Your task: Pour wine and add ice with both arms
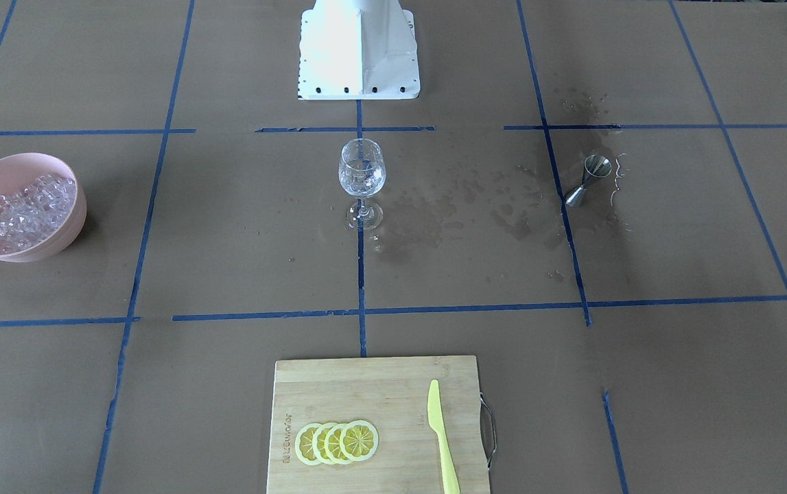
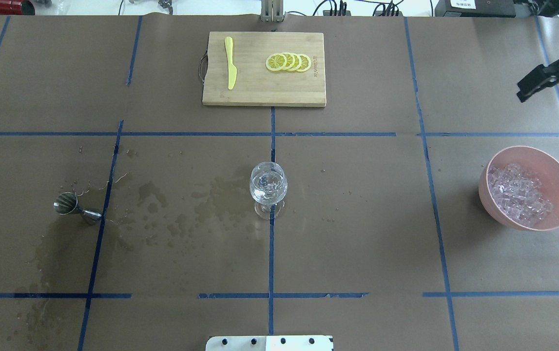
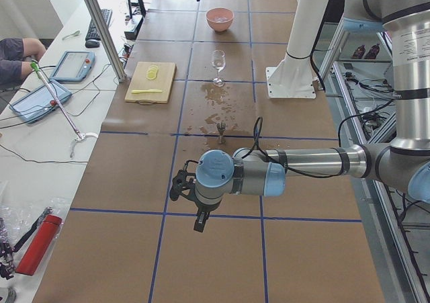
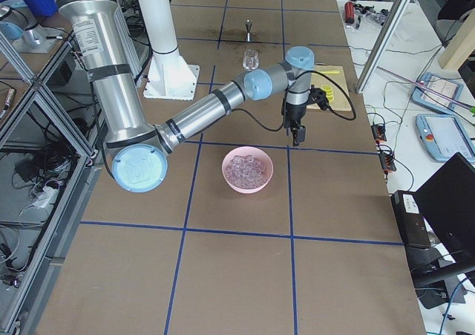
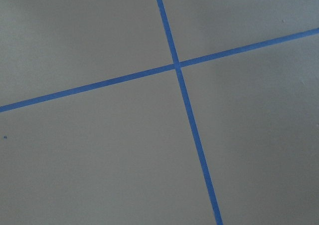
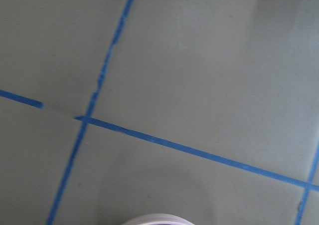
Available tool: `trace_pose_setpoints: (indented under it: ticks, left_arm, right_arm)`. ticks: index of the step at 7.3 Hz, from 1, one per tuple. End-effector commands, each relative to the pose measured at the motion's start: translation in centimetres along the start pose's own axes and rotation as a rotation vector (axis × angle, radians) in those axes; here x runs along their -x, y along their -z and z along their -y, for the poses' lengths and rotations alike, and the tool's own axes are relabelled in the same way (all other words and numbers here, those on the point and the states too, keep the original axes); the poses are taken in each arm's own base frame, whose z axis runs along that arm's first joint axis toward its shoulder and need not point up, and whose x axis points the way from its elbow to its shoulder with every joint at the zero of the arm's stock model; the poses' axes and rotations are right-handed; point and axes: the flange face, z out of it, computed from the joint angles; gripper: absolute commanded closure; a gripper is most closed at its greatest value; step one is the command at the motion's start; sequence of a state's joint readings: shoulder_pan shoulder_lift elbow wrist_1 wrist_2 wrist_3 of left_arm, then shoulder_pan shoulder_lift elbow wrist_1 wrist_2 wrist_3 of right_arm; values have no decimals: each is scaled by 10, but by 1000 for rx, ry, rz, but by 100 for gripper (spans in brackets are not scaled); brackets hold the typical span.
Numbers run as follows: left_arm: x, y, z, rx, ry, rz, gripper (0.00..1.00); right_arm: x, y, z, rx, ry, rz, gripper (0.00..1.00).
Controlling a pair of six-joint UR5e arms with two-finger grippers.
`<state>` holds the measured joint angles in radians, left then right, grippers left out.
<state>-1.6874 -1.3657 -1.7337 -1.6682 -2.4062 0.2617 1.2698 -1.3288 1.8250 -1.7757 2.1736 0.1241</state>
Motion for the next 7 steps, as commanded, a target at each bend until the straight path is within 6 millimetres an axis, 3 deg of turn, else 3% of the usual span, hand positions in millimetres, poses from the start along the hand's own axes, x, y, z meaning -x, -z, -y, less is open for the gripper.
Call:
trace_pose_setpoints:
  ticks: [1, 2, 4, 5, 6, 7]
  left_arm:
    - [1, -4, -10, 54, 68, -18, 0]
    - [-1, -3, -12, 73, 92, -23, 0]
    - [-2, -2, -10, 72, 127, -26, 0]
    - [-3, -1, -7, 66, 127, -23, 0]
    - [-3, 0, -5, 62, 111, -21, 0]
    - [-3, 1, -4, 61, 105, -17, 0]
  right_arm:
    - [-142, -34, -46, 91, 4, -6, 0]
    - [-176, -47, -70, 121, -11, 12, 0]
    - [-225, -73, -148, 165, -51, 24, 0]
    - [-241, -97, -204, 167, -69, 25, 0]
    - [-246, -116, -245, 119, -40, 13, 0]
    - [-244, -110, -239, 70, -15, 0, 0]
